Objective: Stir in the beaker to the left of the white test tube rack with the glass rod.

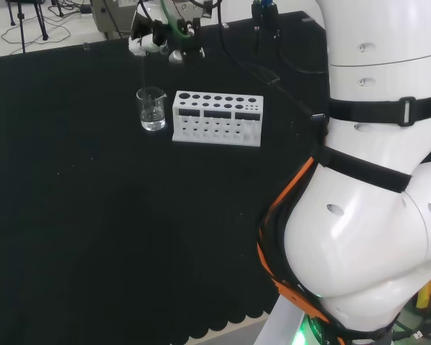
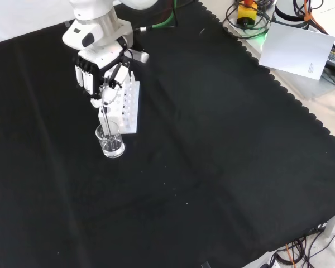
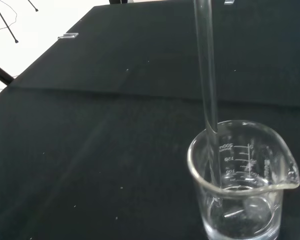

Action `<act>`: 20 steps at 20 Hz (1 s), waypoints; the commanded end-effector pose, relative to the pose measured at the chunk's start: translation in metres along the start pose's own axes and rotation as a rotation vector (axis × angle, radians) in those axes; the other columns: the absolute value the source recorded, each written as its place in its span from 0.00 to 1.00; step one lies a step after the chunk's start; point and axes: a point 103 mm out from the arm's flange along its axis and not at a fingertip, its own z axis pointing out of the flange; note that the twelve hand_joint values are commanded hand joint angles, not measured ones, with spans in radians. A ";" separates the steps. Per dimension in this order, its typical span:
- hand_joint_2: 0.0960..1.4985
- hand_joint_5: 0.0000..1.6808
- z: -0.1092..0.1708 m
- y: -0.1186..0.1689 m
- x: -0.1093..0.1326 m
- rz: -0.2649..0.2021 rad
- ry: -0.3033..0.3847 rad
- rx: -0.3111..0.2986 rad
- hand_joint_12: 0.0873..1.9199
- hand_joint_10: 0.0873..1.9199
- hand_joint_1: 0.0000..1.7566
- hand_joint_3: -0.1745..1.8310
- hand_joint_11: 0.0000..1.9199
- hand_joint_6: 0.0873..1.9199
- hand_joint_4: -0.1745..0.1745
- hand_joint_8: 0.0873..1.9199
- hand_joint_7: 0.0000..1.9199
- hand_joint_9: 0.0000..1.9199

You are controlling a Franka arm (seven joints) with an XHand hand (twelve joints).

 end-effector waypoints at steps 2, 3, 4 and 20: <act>0.69 0.74 -0.011 -0.010 -0.035 0.047 0.007 -0.002 0.38 0.37 0.74 0.07 0.64 0.08 0.00 0.55 0.59 0.91; 0.69 0.74 -0.014 -0.014 -0.039 0.055 0.003 -0.005 0.38 0.37 0.74 0.07 0.64 0.08 0.00 0.55 0.59 0.91; 0.69 0.74 -0.015 -0.018 -0.043 0.061 -0.002 -0.006 0.38 0.37 0.74 0.07 0.64 0.08 0.00 0.55 0.59 0.91; 0.69 0.74 0.000 -0.013 0.010 -0.018 0.020 0.011 0.38 0.37 0.74 0.07 0.64 0.08 0.00 0.55 0.59 0.91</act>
